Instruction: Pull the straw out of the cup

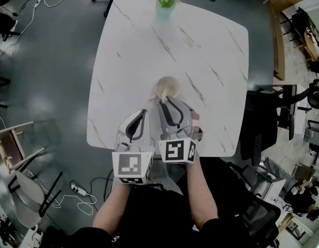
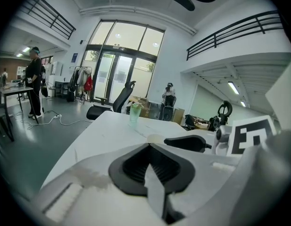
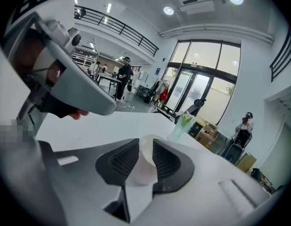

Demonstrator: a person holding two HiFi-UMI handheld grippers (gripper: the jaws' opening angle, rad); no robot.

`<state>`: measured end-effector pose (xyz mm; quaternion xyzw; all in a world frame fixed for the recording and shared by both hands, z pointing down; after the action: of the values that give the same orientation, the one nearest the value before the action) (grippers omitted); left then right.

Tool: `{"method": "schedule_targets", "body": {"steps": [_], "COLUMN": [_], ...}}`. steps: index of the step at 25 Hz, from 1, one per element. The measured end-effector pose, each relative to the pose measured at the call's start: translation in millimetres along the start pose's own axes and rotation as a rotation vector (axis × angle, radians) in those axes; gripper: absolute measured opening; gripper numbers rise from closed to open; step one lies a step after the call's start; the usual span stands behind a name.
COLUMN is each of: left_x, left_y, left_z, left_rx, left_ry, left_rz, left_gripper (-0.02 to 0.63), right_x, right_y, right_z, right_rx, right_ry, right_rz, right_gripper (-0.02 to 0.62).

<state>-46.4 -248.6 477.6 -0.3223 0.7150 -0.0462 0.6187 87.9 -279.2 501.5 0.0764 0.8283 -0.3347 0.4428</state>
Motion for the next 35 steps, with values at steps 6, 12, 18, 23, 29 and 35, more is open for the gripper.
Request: {"method": "schedule_targets", "body": {"steps": [6, 12, 18, 23, 29, 35], "left_x": [3.5, 9.6, 15.3, 17.3, 23.1, 27.9], "left_y": [-6.1, -11.3, -16.6, -17.4, -12.2, 1.0], "left_z": [-3.2, -5.3, -8.8, -12.5, -9.9, -0.1], "left_rx": [-0.004, -0.007, -0.008, -0.004, -0.002, -0.006], "left_ry": [-0.006, -0.014, -0.016, -0.020, -0.033, -0.054], "left_rz": [-0.006, -0.004, -0.003, -0.003, 0.014, 0.035], "left_gripper": [0.002, 0.002, 0.002, 0.002, 0.002, 0.002], "right_x": [3.9, 8.0, 10.9, 13.5, 16.1, 27.5], "right_y": [-7.0, -13.3, -19.2, -22.0, -12.4, 10.2], "right_z": [5.8, 13.1, 19.8, 20.9, 27.7, 33.3], "right_rx": [-0.005, -0.011, -0.024, -0.029, -0.065, -0.093], "right_ry": [-0.046, -0.088, -0.102, -0.110, -0.272, -0.324], "right_rz": [0.025, 0.036, 0.041, 0.045, 0.077, 0.142], "right_gripper": [0.092, 0.089, 0.057, 0.052, 0.051, 0.051]}}
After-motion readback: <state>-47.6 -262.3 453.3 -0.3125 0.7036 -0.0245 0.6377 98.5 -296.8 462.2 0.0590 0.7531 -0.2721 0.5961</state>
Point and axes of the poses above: the fingertips, and each gripper's own axes: y backward along the fingers, z to its right, x out of its top, the point moved 10 cm from there along y, backward along the fingers, and after that the axes turned 1 degree about -z, right-handed, at the moved point
